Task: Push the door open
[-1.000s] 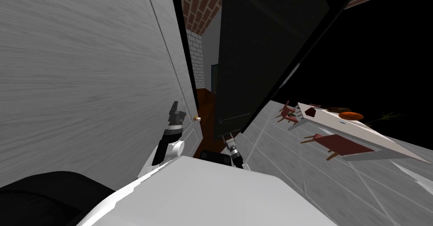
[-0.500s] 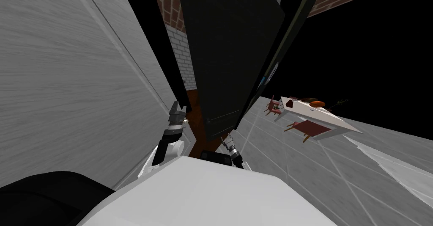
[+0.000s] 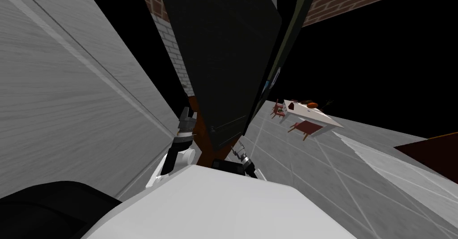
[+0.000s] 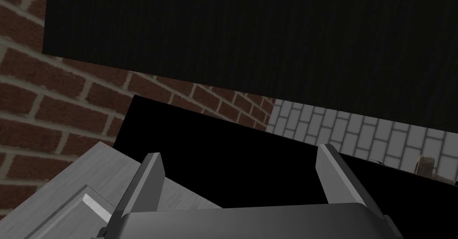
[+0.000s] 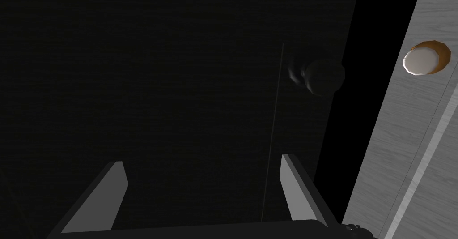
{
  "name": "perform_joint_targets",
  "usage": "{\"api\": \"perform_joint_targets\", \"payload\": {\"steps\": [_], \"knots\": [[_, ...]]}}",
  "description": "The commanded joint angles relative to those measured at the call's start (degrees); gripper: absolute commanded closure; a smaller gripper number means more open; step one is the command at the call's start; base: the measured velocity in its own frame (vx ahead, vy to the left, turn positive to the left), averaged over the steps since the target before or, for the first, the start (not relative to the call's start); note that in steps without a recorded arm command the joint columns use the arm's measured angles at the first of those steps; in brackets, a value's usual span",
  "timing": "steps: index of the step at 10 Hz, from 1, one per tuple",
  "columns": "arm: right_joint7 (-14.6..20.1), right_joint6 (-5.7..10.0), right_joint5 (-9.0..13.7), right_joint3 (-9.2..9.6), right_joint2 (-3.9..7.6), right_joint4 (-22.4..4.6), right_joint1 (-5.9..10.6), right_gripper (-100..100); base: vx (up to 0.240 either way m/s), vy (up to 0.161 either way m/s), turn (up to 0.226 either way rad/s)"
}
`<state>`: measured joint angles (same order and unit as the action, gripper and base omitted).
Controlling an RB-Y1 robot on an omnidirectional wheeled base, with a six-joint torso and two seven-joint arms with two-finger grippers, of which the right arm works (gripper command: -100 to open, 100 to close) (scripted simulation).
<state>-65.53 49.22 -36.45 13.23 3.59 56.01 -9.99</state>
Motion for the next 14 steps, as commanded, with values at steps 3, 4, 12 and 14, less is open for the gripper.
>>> {"api": "perform_joint_targets", "payload": {"steps": [3, 4, 12, 14], "knots": [[0.5, 0.27, 0.1, 4.23, 1.2, -1.8, 2.1, -100, 0.064, -0.052, -0.251], [0.5, 0.33, 0.2, 4.82, 1.34, -2.1, 2.4, -100, 0.052, -0.022, -0.16], [1.3, 1.34, 0.6, 14.33, 2.14, -6.8, 7.35, -100, 0.061, 0.0, -0.241], [1.5, 1.54, 0.7, 16.27, 2.06, -7.8, 8.36, -100, 0.051, 0.04, -0.236]]}}
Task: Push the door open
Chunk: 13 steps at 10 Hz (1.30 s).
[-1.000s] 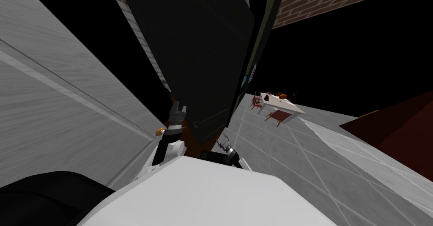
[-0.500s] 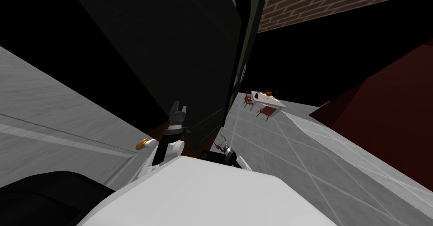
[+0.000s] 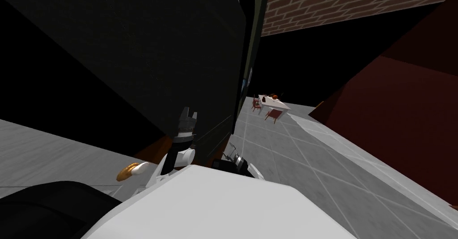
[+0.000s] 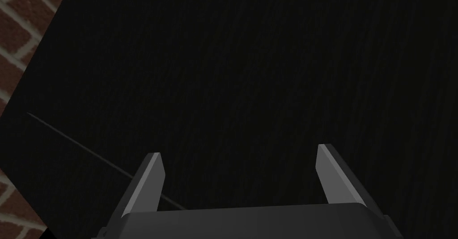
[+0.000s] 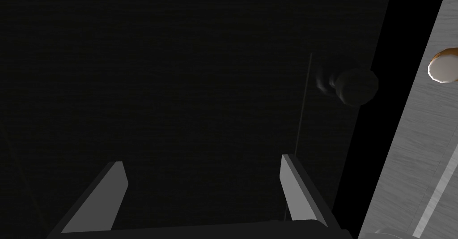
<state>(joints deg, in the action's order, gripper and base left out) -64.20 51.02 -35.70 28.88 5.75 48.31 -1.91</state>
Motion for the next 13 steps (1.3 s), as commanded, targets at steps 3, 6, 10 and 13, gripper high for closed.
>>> {"api": "perform_joint_targets", "payload": {"steps": [3, 6, 10, 13], "knots": [[0.5, 0.15, 0.2, 4.4, -0.53, -2.0, 2.25, -100, 0.036, 0.048, -0.212], [0.8, 0.53, 0.3, 8.0, -1.27, -3.7, 4.13, -100, 0.026, 0.082, -0.257], [1.2, 0.99, 0.5, 12.4, -2.67, -5.9, 6.41, -100, 0.001, 0.111, -0.212], [1.5, 1.34, 0.7, 15.66, -4.22, -7.6, 8.11, -100, -0.032, 0.121, -0.21]]}}
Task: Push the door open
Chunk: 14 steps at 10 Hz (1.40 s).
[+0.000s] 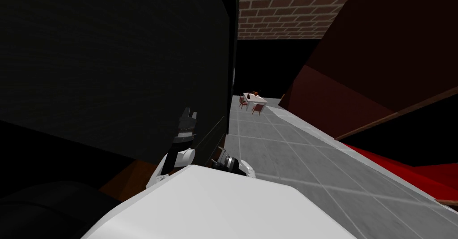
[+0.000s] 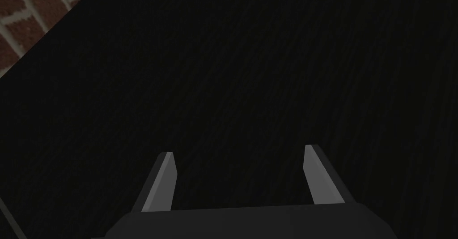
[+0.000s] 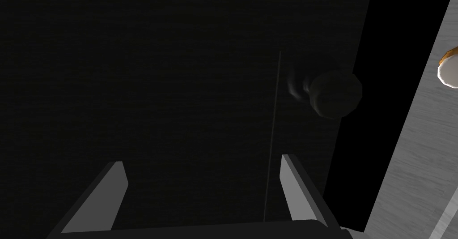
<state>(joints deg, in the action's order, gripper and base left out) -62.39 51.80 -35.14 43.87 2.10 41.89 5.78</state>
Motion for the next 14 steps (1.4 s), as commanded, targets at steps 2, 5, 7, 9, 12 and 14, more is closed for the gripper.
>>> {"api": "perform_joint_targets", "payload": {"steps": [2, 5, 7, 9, 12, 14], "knots": [[-0.2, 0.71, 0.2, 2.16, -1.51, -1.9, 1.19, -100, -0.076, 0.162, -0.167], [0.0, 0.93, 0.3, 4.21, -3.04, -2.9, 2.26, -100, -0.097, 0.171, -0.129], [0.0, 1.01, 0.3, 4.96, -3.7, -3.3, 2.65, -100, -0.107, 0.172, -0.052], [0.1, 1.06, 0.3, 5.46, -4.21, -3.5, 2.91, -100, -0.136, 0.141, -0.028], [0.1, 0.92, 0.3, 5.42, -3.96, -3.1, 2.65, 100, -0.012, 0.011, 0.001], [0.1, 0.92, 0.3, 5.42, -3.96, -3.1, 2.65, 100, 0.02, -0.02, -0.001]]}}
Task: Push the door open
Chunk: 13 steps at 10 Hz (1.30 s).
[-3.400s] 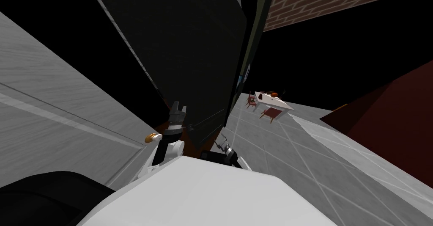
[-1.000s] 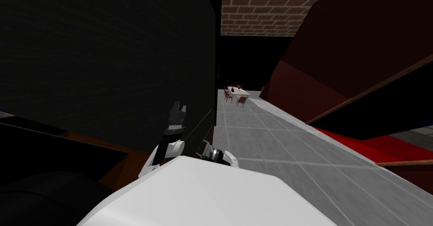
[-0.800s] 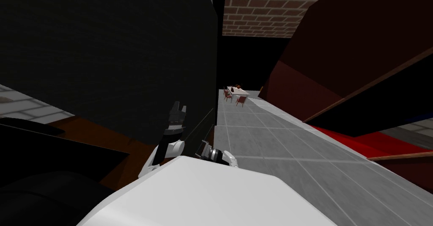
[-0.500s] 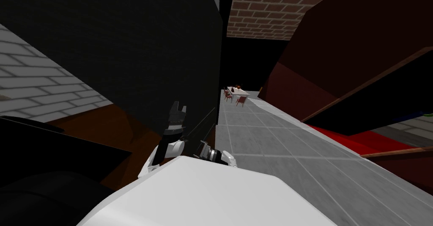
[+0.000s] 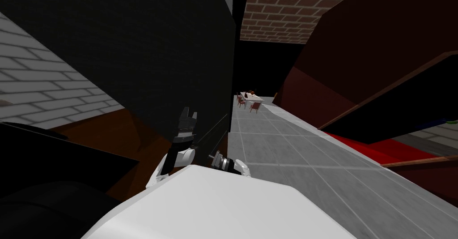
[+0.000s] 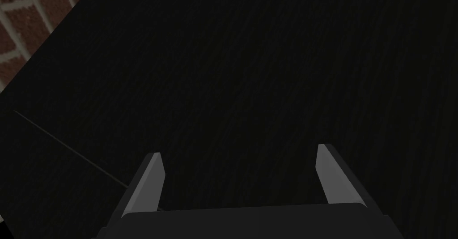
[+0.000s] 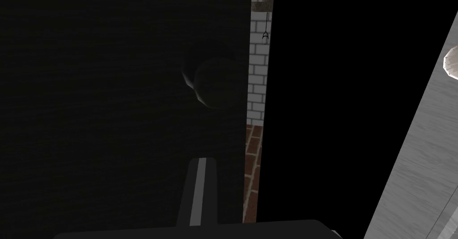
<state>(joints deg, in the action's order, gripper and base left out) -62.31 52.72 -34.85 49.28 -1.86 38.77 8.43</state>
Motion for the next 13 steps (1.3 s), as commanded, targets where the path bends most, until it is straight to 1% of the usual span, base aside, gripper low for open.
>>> {"api": "perform_joint_targets", "payload": {"steps": [1, 2, 3, 4, 5, 6, 8, 9, 10, 12, 13], "knots": [[0.0, 0.0, 0.0, 0.0, 0.0, 0.0, 0.0, 100, 0.009, -0.007, -0.001], [0.0, 0.0, 0.0, 0.0, 0.0, 0.0, 0.0, 100, 0.0, 0.0, 0.0], [-0.4, -0.42, 0.2, -0.26, 1.82, 0.3, -0.52, -100, -0.032, 0.015, -0.139], [-0.8, -0.82, 0.4, -0.5, 2.74, 0.7, -1.01, -100, -0.076, 0.041, -0.165], [-1.4, -1.52, 0.7, -0.92, 3.05, 1.2, -1.88, -100, -0.122, 0.081, -0.25], [-2.1, -2.18, 1.0, -1.33, 1.88, 1.8, -2.71, -100, -0.17, 0.087, -0.301], [-2.7, -2.78, 1.3, -1.69, -0.81, 2.2, -3.46, -100, -0.137, 0.064, -0.14], [-2.7, -2.19, 1.3, -1.73, -0.27, 1.3, -2.95, -100, -0.045, 0.018, -0.016], [-1.6, -1.66, -0.8, -2.08, 1.37, 1.7, -3.1, -100, 0.036, 0.102, -0.153], [-0.1, -0.91, -3.3, -2.5, 2.61, 2.1, -3.23, -100, 0.087, 0.168, -0.181], [0.7, -0.48, -4.8, -2.75, 2.98, 2.3, -3.31, -100, 0.06, 0.168, -0.138]]}}
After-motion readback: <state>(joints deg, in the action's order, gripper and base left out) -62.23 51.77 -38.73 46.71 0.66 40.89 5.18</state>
